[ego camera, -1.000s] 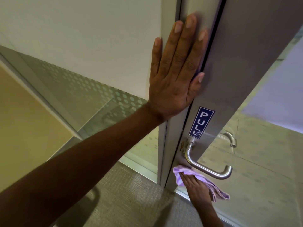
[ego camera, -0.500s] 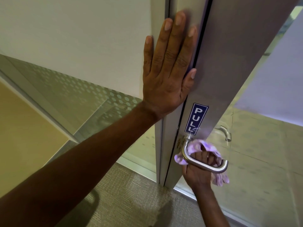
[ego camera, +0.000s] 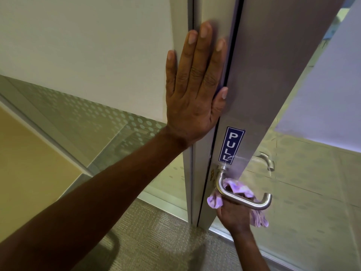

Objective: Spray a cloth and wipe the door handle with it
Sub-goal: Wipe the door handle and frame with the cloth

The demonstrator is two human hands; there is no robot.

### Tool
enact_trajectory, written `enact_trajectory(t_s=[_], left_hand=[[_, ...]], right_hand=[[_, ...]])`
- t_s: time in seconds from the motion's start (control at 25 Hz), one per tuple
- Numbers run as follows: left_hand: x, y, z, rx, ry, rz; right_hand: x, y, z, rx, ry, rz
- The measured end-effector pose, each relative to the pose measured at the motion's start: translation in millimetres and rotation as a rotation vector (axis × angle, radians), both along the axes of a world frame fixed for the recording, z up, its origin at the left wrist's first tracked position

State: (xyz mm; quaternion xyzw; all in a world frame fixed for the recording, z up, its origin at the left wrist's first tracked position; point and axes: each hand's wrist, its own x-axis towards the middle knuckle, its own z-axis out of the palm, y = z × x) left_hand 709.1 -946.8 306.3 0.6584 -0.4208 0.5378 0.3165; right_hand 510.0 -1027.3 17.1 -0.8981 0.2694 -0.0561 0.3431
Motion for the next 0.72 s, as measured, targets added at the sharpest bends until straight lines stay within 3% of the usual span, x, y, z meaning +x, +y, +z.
enact_trajectory(t_s=[0.08, 0.2, 0.32, 0.44, 0.6, 0.72], left_hand=[[0.3, -0.7, -1.1, 0.007, -0.021, 0.002], [2.4, -1.3, -0.2, 0.003, -0.016, -0.010], [1.8, -0.5, -1.1, 0.030, -0.039, -0.010], [3.2, -0.1, -0.8, 0.030, -0.042, -0.031], [4.6, -0.5, 1.4, 0.054, -0.049, -0.023], [3.6, -1.7, -0.2, 0.009, -0.004, -0.025]], right_hand=[[-8.2, -0.5, -24.6, 0.015, -0.014, 0.031], [-20.4, 5.8, -33.3, -0.547, -0.137, 0.071], [-1.9, -5.1, -3.0, -0.681, -0.197, 0.006], [6.8, -12.5, 1.6, -0.948, -0.288, -0.077], [3.2, -13.7, -14.7, -0.919, -0.357, -0.024], [-16.5, -3.3, -46.4, -0.760, -0.208, 0.133]])
